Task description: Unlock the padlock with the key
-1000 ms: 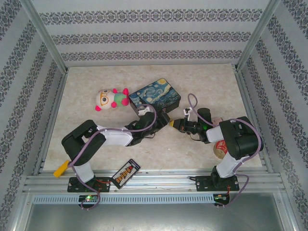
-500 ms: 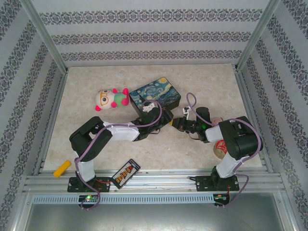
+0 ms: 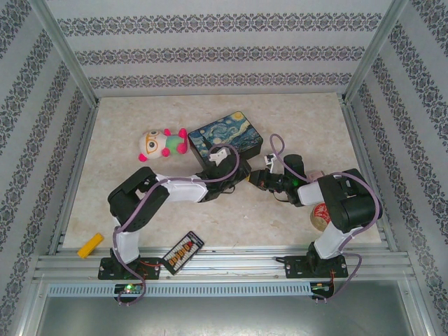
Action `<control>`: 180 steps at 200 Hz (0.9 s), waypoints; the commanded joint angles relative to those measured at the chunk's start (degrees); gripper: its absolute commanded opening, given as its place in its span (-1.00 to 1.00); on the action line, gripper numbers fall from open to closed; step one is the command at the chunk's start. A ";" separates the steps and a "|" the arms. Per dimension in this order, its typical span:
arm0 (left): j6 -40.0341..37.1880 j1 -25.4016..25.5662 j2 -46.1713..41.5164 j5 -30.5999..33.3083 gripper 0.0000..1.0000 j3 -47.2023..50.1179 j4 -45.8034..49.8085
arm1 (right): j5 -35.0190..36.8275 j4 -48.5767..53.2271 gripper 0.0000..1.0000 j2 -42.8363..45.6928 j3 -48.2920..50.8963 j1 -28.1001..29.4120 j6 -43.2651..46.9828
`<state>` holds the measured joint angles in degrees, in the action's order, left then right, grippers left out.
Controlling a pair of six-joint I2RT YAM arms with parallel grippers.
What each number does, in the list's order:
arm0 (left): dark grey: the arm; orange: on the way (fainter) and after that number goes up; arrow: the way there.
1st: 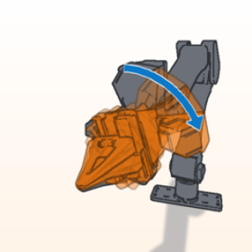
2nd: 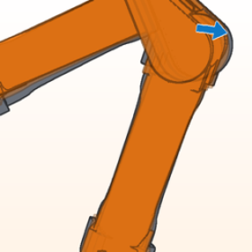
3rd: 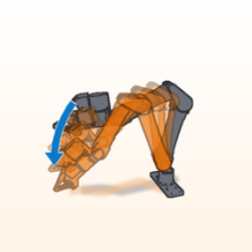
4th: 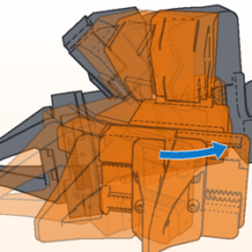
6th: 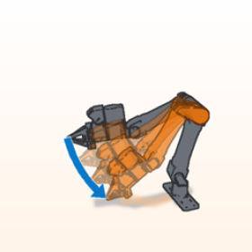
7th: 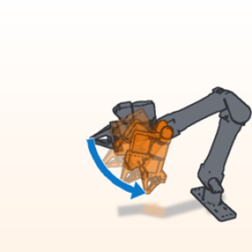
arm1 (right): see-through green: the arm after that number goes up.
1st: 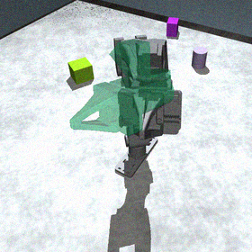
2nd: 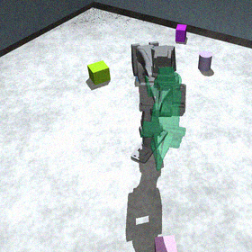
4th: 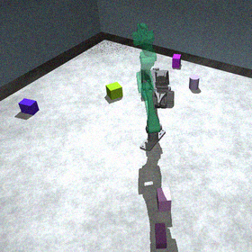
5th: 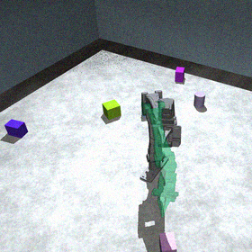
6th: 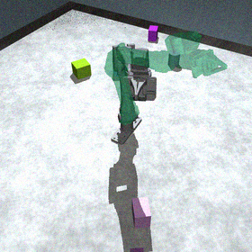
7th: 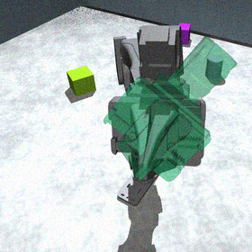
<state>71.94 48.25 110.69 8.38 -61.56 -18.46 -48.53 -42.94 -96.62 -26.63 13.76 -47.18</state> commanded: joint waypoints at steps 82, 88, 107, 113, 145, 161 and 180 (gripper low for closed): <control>-2.32 -0.04 -0.35 -10.76 -1.00 1.46 -3.89 | -0.69 -2.27 -1.00 1.30 -2.98 -1.25 -4.27; -3.21 0.08 -0.84 -12.34 -1.00 1.88 -4.20 | -1.53 -2.77 -1.00 1.50 -3.11 -1.36 -5.16; -5.00 0.27 -2.97 -17.14 -1.00 4.27 -6.08 | -4.34 -3.46 -1.00 2.71 -3.12 -1.92 -7.46; -5.18 0.27 -3.73 -18.16 -1.00 5.44 -6.67 | -5.34 -3.51 -1.00 3.35 -2.90 -2.26 -7.94; -6.33 0.27 -7.57 -22.27 -1.00 10.50 -8.68 | -10.53 -2.32 -1.00 7.06 -0.92 -5.52 -9.71; -6.22 0.43 -8.24 -23.32 -1.00 11.99 -10.22 | -12.13 -1.73 -1.00 7.87 -0.21 -5.72 -9.96; -4.62 0.62 -8.32 -23.54 -1.00 13.58 -13.39 | -12.10 -1.19 -1.00 8.67 1.36 -5.41 -9.47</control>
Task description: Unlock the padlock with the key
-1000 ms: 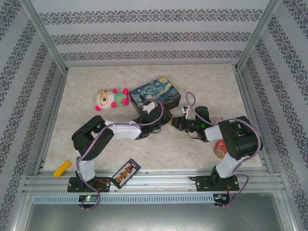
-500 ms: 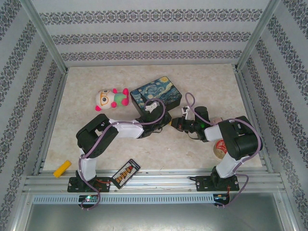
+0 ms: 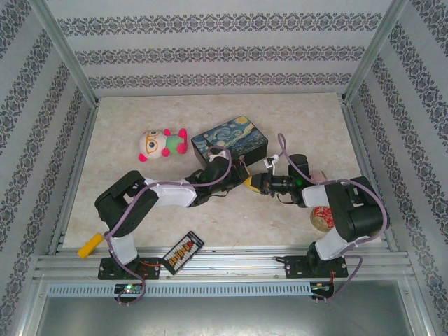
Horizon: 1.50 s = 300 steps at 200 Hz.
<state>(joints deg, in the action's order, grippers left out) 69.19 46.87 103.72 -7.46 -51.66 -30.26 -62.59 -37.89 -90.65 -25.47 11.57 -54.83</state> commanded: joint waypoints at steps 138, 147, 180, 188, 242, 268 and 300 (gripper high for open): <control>6.60 2.07 -1.88 2.30 -1.00 7.31 -1.24 | 50.23 49.17 -0.32 36.33 2.31 10.35 27.71; 7.39 2.04 -1.56 2.11 -1.00 7.48 -2.16 | 53.96 50.12 -0.32 38.77 3.06 13.03 28.14; 9.12 2.02 -1.07 1.66 -1.00 7.66 -2.89 | 65.65 51.01 -0.38 44.63 4.64 23.69 28.54; 9.34 2.08 -1.24 1.59 -1.00 7.76 -2.81 | 68.04 50.97 -0.38 45.07 4.60 26.04 28.84; 9.23 2.07 -2.18 1.41 -1.00 7.67 -0.81 | 76.04 47.26 -0.42 40.11 2.97 35.39 31.08; 9.65 2.05 -1.79 0.79 -1.00 7.46 -1.01 | 77.01 45.81 -0.44 36.19 1.04 37.62 32.57; 9.57 2.00 -1.70 0.43 -1.00 7.20 -1.00 | 76.30 44.36 -0.44 32.10 -1.09 38.91 34.49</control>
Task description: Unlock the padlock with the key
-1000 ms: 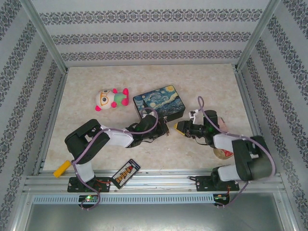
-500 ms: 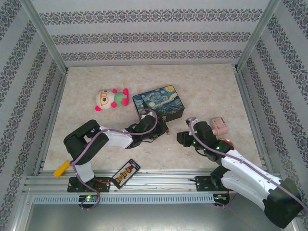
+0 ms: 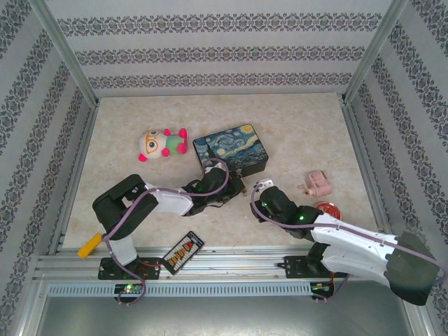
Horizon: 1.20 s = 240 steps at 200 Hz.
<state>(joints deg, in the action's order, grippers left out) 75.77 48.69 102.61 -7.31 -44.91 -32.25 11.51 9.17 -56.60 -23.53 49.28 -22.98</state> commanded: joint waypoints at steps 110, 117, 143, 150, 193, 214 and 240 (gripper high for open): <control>2.37 0.18 -1.32 0.02 -1.00 0.43 1.61 | 1.72 -8.08 -0.45 -11.91 -6.76 2.23 5.16; 2.28 0.18 -1.38 0.02 -1.00 0.43 1.70 | 2.17 -8.47 -0.46 -12.40 -6.87 2.23 5.22; 2.11 0.18 -1.46 -0.07 -1.00 0.37 1.87 | 3.23 -9.67 -0.45 -14.07 -7.54 2.23 5.84; 2.10 0.18 -1.48 -0.16 -1.00 0.32 1.90 | 3.47 -10.06 -0.45 -14.64 -7.78 2.19 6.15; 1.67 0.18 -1.32 -0.69 -1.00 0.00 2.08 | 2.87 -12.60 -0.48 -18.50 -8.65 0.96 7.26; 1.53 0.18 -1.45 -0.82 -1.00 0.08 2.13 | 2.49 -13.75 -0.67 -19.75 -8.78 0.06 7.17; 1.10 0.18 -1.71 -0.93 -1.00 0.04 2.14 | 1.48 -15.91 -0.75 -20.01 -7.64 -1.46 6.49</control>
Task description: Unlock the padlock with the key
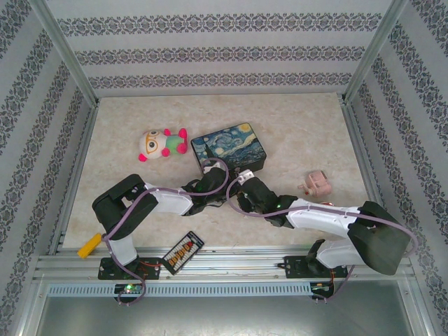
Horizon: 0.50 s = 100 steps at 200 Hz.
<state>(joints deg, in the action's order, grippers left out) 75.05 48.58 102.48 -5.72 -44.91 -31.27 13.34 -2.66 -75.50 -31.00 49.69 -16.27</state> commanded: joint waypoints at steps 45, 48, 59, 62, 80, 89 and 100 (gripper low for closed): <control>0.85 0.29 -1.69 -2.81 -1.00 -0.40 1.54 | -16.75 -11.73 -1.00 -0.35 3.35 -10.10 -4.88; 0.81 0.29 -1.67 -2.90 -1.00 -0.43 1.50 | -18.02 -12.14 -1.00 -0.35 3.50 -10.67 -5.39; 0.85 0.29 -1.68 -2.82 -1.00 -0.37 1.38 | -21.77 -13.05 -1.00 -0.41 3.74 -12.60 -6.84; 0.81 0.29 -1.71 -2.86 -1.00 -0.36 1.32 | -22.57 -13.23 -1.00 -0.43 3.74 -13.09 -7.25; 0.80 0.29 -1.64 -2.98 -0.98 -0.21 0.92 | -26.87 -14.20 -1.00 -0.89 4.13 -15.80 -9.75; 0.84 0.29 -1.58 -2.99 -0.95 -0.27 0.66 | -29.42 -15.27 -1.00 -1.17 4.58 -17.33 -11.39; 0.85 0.36 -1.58 -3.07 -0.88 -0.13 0.48 | -32.07 -16.40 -1.00 -1.68 5.04 -19.02 -13.38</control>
<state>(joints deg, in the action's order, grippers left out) 75.09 47.99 102.48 -4.29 -44.91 -31.05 -14.52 -12.64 -75.81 -27.07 34.98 -24.18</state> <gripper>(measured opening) 0.092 0.057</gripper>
